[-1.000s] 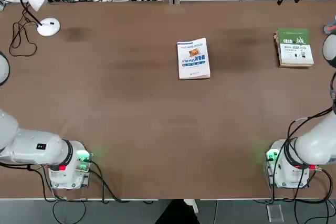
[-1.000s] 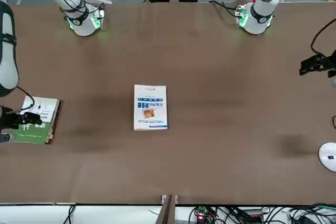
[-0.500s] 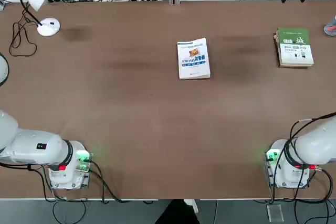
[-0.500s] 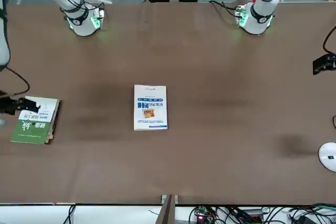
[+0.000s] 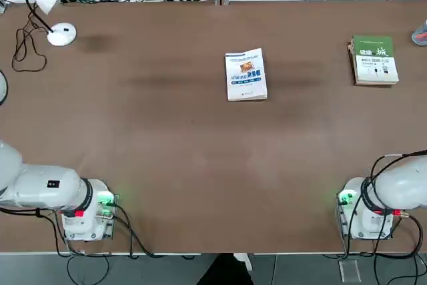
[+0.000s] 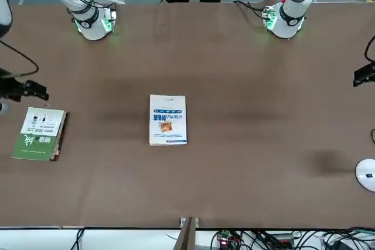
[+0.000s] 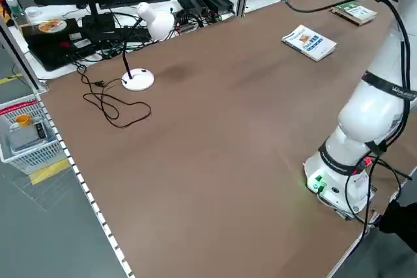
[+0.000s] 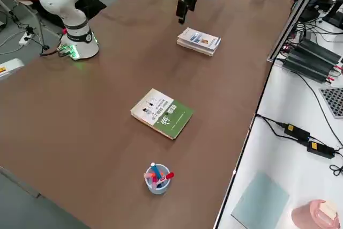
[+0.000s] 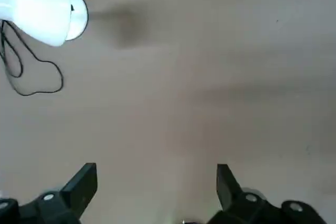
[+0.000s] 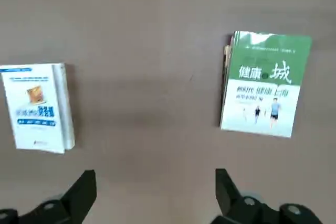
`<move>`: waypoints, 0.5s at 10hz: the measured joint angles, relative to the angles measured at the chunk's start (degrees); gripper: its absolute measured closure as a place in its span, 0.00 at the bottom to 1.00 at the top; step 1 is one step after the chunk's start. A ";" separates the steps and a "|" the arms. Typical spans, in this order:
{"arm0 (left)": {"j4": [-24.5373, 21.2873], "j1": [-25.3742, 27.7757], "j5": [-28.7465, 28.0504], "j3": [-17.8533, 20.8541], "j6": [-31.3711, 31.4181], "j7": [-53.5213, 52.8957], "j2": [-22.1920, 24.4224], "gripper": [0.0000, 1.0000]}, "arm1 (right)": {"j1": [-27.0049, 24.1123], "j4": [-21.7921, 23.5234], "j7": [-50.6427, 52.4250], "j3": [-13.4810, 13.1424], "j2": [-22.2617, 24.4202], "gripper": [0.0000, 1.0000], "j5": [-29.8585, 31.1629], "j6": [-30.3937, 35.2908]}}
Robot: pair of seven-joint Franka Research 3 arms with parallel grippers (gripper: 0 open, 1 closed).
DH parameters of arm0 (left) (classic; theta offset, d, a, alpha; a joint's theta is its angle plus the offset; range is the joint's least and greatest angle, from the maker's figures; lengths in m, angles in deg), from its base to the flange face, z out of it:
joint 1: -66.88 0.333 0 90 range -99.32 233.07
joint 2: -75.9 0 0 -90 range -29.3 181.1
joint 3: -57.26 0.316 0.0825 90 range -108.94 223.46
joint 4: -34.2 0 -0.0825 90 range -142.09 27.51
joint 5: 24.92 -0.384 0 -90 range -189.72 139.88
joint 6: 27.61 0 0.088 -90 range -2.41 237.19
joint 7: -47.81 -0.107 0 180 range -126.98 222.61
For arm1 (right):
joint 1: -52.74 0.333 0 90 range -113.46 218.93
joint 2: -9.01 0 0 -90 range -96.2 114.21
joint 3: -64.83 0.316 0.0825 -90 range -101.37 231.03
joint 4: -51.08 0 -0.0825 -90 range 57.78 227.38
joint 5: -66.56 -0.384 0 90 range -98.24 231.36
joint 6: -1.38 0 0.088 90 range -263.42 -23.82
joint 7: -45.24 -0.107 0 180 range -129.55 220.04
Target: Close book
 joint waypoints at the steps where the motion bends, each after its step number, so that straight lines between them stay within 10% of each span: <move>1: -2.49 0.65 0.36 -0.27 2.20 0.00 1.14 0.00 | -0.45 0.11 0.00 0.21 0.98 0.00 0.01 0.87; 5: -13.48 1.19 0.68 -2.65 6.40 2.27 8.83 0.00 | -2.34 0.88 0.95 0.40 3.43 0.00 0.03 1.22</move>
